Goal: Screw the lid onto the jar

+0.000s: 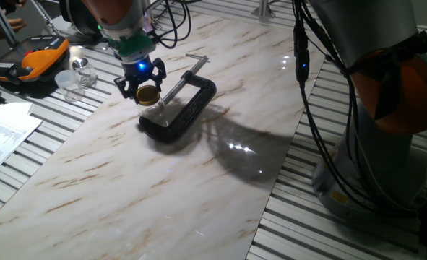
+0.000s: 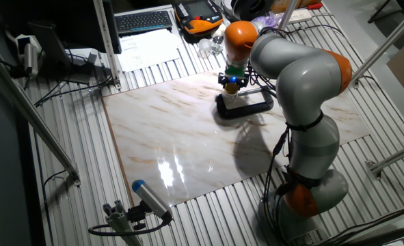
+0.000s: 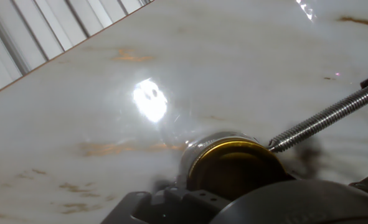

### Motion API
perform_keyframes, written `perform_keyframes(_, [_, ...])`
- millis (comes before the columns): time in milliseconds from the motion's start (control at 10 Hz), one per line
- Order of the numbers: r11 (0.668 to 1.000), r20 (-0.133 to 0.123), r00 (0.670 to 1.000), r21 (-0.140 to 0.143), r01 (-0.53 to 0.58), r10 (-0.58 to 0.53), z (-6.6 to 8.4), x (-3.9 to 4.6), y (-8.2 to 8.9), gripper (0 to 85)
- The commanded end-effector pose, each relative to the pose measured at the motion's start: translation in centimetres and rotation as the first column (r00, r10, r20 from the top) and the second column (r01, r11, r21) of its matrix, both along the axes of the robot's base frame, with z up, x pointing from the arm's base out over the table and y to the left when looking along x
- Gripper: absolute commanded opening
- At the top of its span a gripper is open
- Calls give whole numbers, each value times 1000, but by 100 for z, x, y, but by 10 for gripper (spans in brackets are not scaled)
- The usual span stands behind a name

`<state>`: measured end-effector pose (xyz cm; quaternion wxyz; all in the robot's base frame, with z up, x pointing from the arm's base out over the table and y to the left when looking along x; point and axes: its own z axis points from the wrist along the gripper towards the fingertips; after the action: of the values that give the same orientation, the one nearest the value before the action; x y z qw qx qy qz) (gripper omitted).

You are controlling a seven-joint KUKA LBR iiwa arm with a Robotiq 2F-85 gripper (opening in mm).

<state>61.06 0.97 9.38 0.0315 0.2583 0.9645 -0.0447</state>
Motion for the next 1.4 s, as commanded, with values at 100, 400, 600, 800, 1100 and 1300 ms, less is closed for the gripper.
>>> perform_keyframes(100, [1000, 2, 1000, 12, 1, -1, 0, -1, 1, 680])
perform_keyframes(400, [1000, -2, 1000, 18, 0, 0, 0, -2, 3, 680])
perform_keyframes(600, [1000, -3, 1000, 10, 2, -2, -2, -2, 0, 850])
perform_keyframes(800, [1000, -5, 1000, 0, -2, 2, -10, 0, 3, 850])
perform_keyframes(1100, [998, -12, 998, 13, -56, 56, -11, 4, 7, 850])
perform_keyframes(1300, [989, 3, 990, 44, -138, 138, 21, 3, 15, 850])
